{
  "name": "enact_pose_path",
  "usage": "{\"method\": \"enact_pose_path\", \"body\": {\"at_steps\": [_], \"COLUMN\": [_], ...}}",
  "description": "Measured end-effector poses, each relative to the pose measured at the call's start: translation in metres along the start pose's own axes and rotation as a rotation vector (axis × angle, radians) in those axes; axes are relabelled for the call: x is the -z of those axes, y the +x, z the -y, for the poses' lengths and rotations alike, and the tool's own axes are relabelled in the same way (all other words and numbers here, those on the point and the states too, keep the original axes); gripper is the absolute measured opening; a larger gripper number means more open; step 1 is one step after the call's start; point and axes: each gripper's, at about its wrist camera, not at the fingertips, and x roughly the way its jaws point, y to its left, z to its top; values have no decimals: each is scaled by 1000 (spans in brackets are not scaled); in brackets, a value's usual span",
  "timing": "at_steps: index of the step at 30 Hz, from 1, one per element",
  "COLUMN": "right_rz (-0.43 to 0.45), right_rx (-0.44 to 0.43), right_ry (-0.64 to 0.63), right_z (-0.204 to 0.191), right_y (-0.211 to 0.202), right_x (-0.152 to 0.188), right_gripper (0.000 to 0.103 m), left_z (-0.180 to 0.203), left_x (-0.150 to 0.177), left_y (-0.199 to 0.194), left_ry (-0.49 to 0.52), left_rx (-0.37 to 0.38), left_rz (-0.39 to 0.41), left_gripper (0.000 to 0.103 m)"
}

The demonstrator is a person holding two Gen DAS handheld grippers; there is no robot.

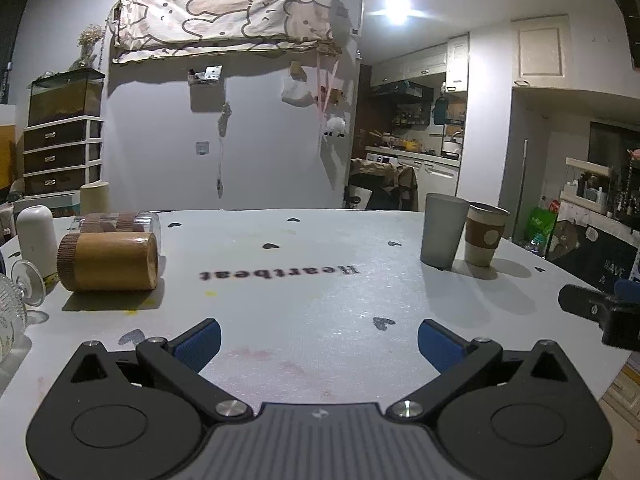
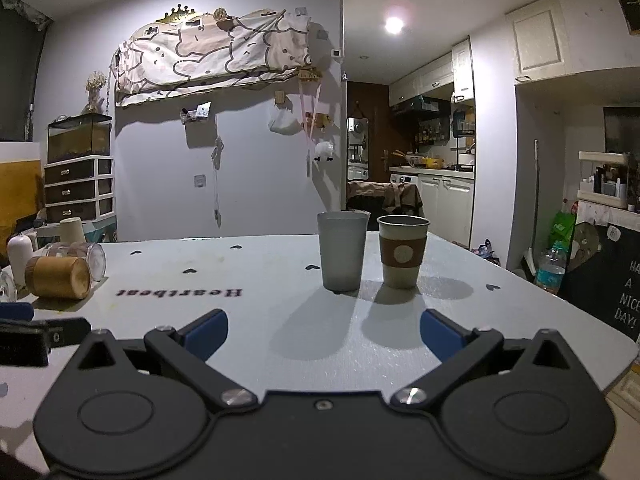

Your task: Flip cup upright

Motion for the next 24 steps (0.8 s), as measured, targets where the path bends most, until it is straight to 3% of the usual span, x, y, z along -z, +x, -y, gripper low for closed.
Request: {"method": "enact_pose_path", "body": {"at_steps": [24], "right_rz": [-25], "right_rx": [2], "right_ry": [-17], "right_z": [-3], "right_y": [-4], "right_x": [7], "right_gripper": [103], "left_z": [1], "left_x": [2], "left_y": [-2], "left_ry": [17], "left_rx": [-17], "left_rz": [0], "left_gripper": [103]}}
